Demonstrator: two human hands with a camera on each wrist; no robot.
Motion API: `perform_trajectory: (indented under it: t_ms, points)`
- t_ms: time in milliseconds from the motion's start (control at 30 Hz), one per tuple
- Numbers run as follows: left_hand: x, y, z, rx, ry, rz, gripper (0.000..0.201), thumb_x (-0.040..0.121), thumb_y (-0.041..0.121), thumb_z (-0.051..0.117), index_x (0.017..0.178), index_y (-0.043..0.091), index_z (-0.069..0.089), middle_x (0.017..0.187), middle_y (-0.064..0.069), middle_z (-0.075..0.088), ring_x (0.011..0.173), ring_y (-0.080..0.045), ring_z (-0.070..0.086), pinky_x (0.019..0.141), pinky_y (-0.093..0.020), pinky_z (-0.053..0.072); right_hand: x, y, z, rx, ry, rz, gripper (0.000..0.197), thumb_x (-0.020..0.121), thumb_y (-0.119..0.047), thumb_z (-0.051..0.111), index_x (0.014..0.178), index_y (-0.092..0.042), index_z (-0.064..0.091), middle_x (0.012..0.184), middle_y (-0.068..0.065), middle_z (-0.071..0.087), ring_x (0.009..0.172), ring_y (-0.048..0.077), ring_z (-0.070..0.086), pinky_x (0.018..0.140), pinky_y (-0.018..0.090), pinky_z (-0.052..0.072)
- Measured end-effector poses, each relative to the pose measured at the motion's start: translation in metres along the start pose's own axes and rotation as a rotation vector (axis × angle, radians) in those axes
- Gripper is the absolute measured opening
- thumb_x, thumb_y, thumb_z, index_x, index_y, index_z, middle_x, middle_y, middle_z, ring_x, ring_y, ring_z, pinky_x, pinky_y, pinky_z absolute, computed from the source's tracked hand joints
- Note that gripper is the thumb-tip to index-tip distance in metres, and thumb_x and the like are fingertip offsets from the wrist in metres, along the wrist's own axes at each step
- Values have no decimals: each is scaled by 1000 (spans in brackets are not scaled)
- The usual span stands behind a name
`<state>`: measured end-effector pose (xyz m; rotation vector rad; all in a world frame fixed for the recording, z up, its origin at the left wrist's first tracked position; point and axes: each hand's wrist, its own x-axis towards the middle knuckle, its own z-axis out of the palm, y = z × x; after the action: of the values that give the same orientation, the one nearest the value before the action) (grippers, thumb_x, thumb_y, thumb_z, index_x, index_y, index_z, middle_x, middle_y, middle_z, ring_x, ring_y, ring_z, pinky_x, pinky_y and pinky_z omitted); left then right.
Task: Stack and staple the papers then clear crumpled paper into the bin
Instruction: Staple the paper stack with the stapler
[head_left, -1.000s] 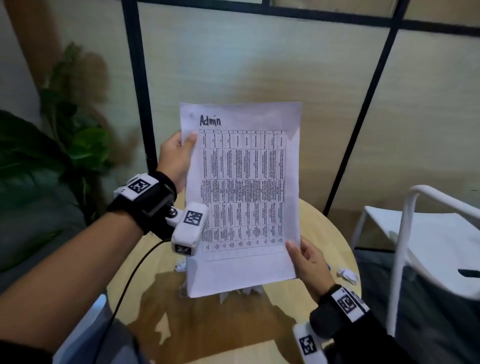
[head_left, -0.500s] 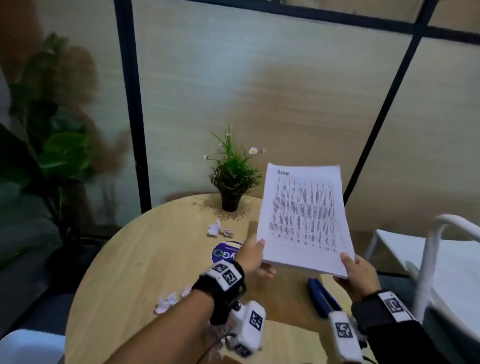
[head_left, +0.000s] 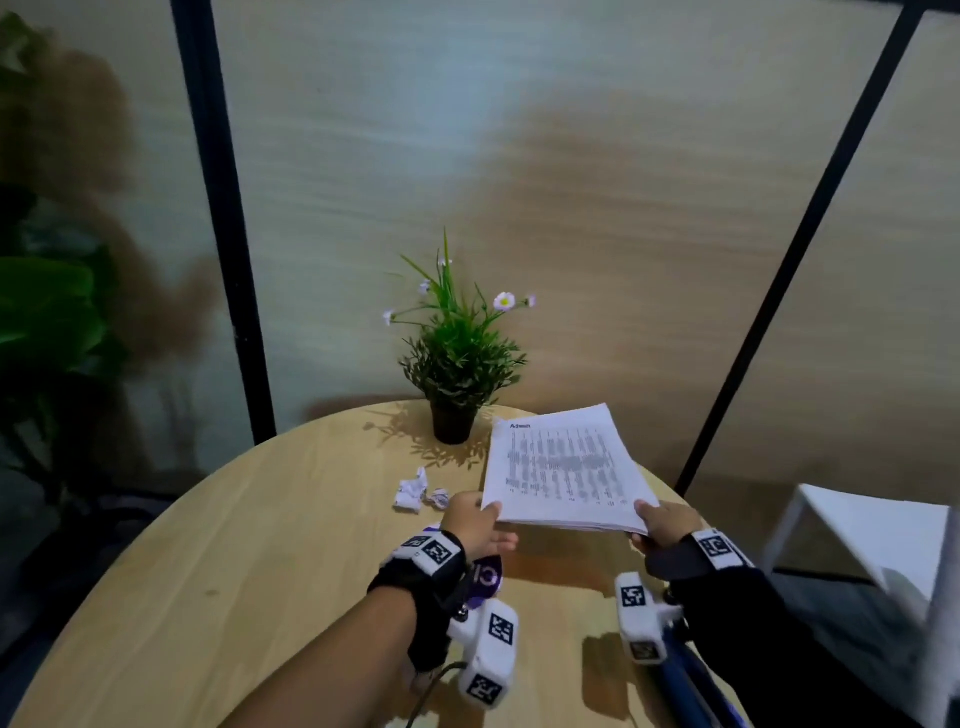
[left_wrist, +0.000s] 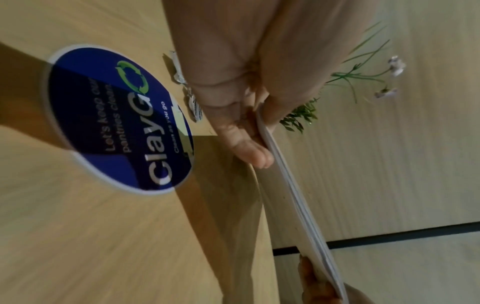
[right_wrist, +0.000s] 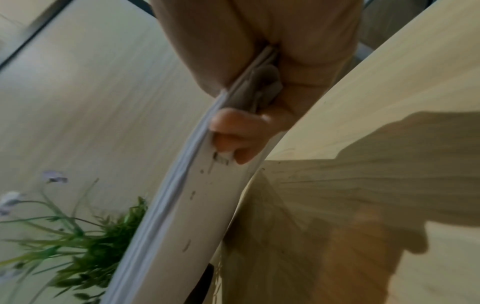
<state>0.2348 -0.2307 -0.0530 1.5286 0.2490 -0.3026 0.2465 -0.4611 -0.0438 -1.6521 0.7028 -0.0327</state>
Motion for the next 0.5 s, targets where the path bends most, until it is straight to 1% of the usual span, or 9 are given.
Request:
perform_trajectory:
  t_ms: [67,100,167,233,300,333,367,433,500]
  points:
    - [18,-3,-3,19,38,4,14,98,4,40,106,-1,51,91,-21,56,37,-13,57,38,-20,50,15,0,9,-95,6,-29,16,95,-13,51,93,2,55,55,6,56,53,21,49,39,20,42]
    - [26,-5,-5,27,58,13,12,97,2,42,104,-2,52,85,-21,57,33,-12,56,35,-20,49,19,0,16,-86,-3,-20,16,95,-12,51,103,1,55,63,8,57,56,19,50,46,24,45]
    - [38,-9,-9,65,99,24,7,94,-1,46,95,-3,52,77,-20,57,27,-10,53,32,-21,47,31,4,22,-127,-32,-10,32,95,-12,51,122,4,52,88,11,55,61,17,50,51,25,49]
    - [47,-15,-12,115,130,17,6,93,-1,48,91,-3,53,80,-22,58,26,-10,53,32,-21,48,39,9,29,-166,-39,19,36,94,-15,54,122,8,52,97,13,54,65,20,55,50,22,53]
    - [54,-22,-14,145,136,-4,8,93,0,48,95,-4,54,82,-25,59,26,-10,54,33,-21,48,48,17,31,-197,-28,13,38,89,-19,62,115,9,58,95,15,62,82,31,64,73,28,58]
    - [55,-24,-15,160,133,-25,10,93,0,48,98,-5,54,81,-25,60,26,-10,54,33,-21,48,56,23,32,-205,-30,27,40,85,-18,66,115,7,59,96,17,65,89,37,65,86,40,56]
    - [56,-27,-16,179,127,-54,9,93,-1,47,96,-6,54,76,-23,61,26,-11,54,33,-21,48,61,27,32,-192,-25,47,44,81,-16,69,118,5,58,101,20,66,93,40,64,90,48,53]
    - [52,-31,-17,225,97,-128,14,93,-6,43,82,-4,52,64,-18,59,30,-17,51,35,-23,48,59,29,35,-209,-5,74,49,79,-6,68,125,2,52,112,23,63,93,38,62,90,48,52]
    - [49,-32,-20,270,42,-199,23,91,-10,38,72,-3,48,59,-17,54,37,-17,43,41,-24,41,40,22,36,-256,-9,92,51,80,4,62,129,-1,48,98,18,61,80,35,60,79,46,56]
